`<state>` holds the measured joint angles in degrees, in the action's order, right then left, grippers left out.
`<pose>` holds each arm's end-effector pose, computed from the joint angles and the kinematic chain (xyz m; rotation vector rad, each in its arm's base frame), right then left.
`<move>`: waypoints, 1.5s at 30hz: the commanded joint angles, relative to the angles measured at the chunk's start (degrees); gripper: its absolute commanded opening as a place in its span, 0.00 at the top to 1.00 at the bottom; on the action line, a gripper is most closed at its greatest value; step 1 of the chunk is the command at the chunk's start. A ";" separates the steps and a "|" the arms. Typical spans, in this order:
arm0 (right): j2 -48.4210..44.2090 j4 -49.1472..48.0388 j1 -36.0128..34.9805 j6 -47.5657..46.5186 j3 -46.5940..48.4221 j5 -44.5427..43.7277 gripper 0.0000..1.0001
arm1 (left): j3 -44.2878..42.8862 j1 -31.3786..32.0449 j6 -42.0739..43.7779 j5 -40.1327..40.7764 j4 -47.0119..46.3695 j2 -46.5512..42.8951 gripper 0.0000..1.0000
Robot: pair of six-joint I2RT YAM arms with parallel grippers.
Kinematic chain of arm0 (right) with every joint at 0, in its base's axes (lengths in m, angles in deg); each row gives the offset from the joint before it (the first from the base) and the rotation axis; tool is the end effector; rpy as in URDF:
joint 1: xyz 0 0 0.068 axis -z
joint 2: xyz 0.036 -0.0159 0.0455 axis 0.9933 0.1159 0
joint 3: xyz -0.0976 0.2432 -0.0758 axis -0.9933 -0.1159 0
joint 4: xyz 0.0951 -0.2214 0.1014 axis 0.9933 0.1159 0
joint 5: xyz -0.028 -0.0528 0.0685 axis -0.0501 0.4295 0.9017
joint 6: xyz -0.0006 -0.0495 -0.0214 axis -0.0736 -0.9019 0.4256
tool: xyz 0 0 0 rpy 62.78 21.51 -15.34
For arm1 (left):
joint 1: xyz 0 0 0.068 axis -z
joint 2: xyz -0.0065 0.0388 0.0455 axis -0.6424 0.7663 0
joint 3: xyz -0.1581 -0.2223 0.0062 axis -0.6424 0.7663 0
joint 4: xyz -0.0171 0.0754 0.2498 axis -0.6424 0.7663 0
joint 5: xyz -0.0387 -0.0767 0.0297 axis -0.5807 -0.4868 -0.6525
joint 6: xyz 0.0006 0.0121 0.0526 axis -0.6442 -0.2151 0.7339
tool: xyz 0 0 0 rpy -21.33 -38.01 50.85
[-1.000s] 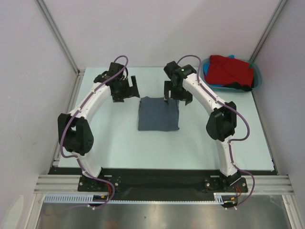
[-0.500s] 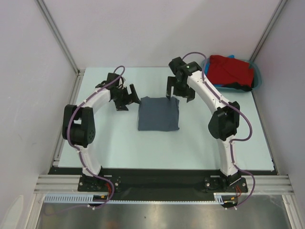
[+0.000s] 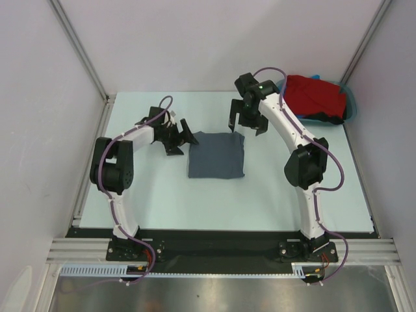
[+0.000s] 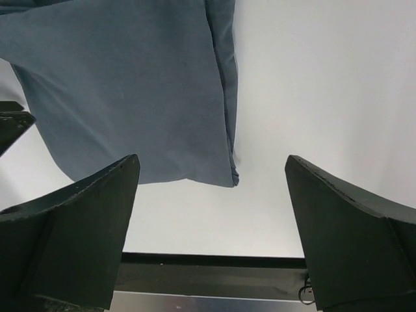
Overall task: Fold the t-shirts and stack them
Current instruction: Neatly place the folded tshirt to the corner
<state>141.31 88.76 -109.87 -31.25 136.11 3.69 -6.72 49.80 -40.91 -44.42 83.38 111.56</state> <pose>0.4039 0.1971 0.3092 0.1131 2.7511 0.1108 0.4023 -0.0878 0.1701 -0.3075 2.6341 -0.9373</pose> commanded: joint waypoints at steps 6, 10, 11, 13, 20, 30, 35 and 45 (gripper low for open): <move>-0.51 1.98 0.77 -0.36 1.60 0.04 0.00 | 3.82 -0.95 -2.99 -7.44 -9.14 2.58 0.00; -1.39 1.72 0.77 0.08 -0.33 -0.31 0.00 | 4.70 -0.95 -3.35 -8.41 -10.73 3.37 0.00; -1.66 1.54 0.86 0.26 -0.77 -0.31 0.00 | 4.79 -0.95 -3.34 -8.67 -11.08 3.73 0.00; -1.92 1.54 0.95 0.34 -1.22 -0.40 0.00 | 4.44 -0.95 -3.61 -9.99 -11.35 4.95 0.00; -0.78 2.42 1.12 1.05 0.72 0.48 0.00 | 5.32 -0.77 -3.26 -10.96 -11.35 6.45 0.00; -0.78 3.38 0.86 1.58 0.81 1.01 0.00 | 5.76 6.60 -1.24 -7.53 -9.60 7.85 0.06; -1.31 3.74 0.51 1.49 -0.16 0.75 0.00 | 2.77 9.16 0.61 -7.09 -7.57 8.56 0.14; -3.42 2.95 0.33 1.14 -3.41 -0.40 0.00 | 1.99 9.25 0.96 -4.99 -6.34 7.51 1.00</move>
<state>141.31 91.69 -109.28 -30.14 132.83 4.56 -4.43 58.67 -43.00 -54.25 72.93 119.35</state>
